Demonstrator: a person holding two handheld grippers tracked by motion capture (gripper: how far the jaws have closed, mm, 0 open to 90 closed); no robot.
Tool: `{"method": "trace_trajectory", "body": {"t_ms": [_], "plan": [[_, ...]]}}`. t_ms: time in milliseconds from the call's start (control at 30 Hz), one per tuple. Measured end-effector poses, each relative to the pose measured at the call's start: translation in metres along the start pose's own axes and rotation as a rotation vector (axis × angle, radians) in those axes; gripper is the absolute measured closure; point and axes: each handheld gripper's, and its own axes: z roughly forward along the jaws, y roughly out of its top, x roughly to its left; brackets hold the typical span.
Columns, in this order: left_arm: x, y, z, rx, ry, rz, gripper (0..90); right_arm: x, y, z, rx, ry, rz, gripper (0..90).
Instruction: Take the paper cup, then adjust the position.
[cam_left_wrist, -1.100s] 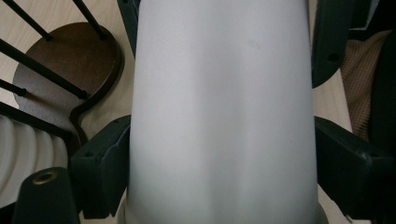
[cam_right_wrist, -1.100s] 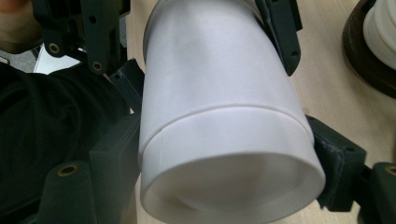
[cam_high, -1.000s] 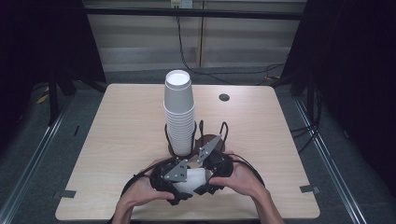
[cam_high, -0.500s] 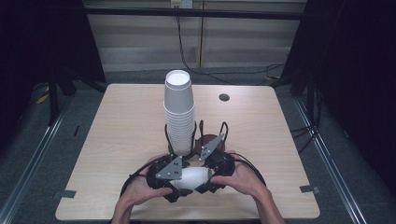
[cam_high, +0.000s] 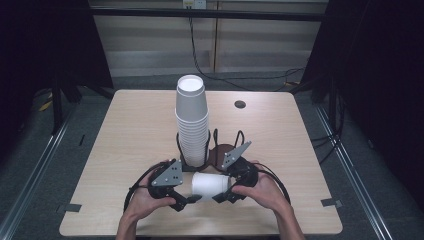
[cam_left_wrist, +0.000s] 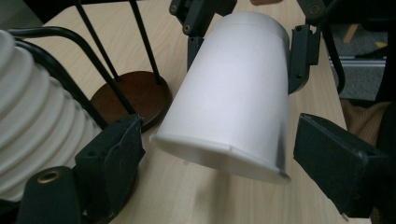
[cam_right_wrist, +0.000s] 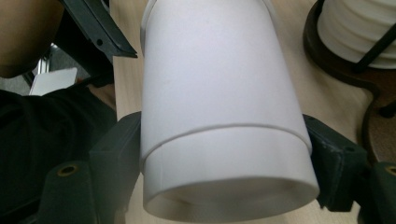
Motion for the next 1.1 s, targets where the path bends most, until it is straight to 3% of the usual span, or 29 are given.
{"method": "trace_trajectory", "body": {"t_ms": [133,233,400,667,733,767,1100], "plan": [[0.002,-0.006,-0.004,-0.032,0.011,-0.041,15.9,-0.002,-0.001,0.001,-0.048,0.002,0.012,22.4],[0.003,-0.01,-0.006,-0.046,0.021,-0.054,15.8,-0.002,-0.002,0.004,-0.053,-0.009,0.013,22.4],[0.004,-0.015,-0.01,-0.093,0.011,-0.088,15.7,0.0,-0.006,0.005,-0.111,-0.008,0.02,22.3],[0.003,-0.023,-0.01,-0.136,0.035,-0.124,15.8,0.0,-0.012,-0.001,-0.163,-0.024,0.023,22.3],[0.003,-0.024,-0.009,-0.146,0.027,-0.139,15.7,0.0,-0.013,0.0,-0.179,-0.025,0.021,22.3],[0.004,-0.026,-0.01,-0.191,-0.006,-0.157,15.7,0.0,-0.014,-0.001,-0.192,-0.025,0.024,22.3],[0.003,-0.031,-0.009,-0.205,0.018,-0.169,15.5,0.003,-0.022,0.002,-0.26,-0.012,0.021,22.3]]}}
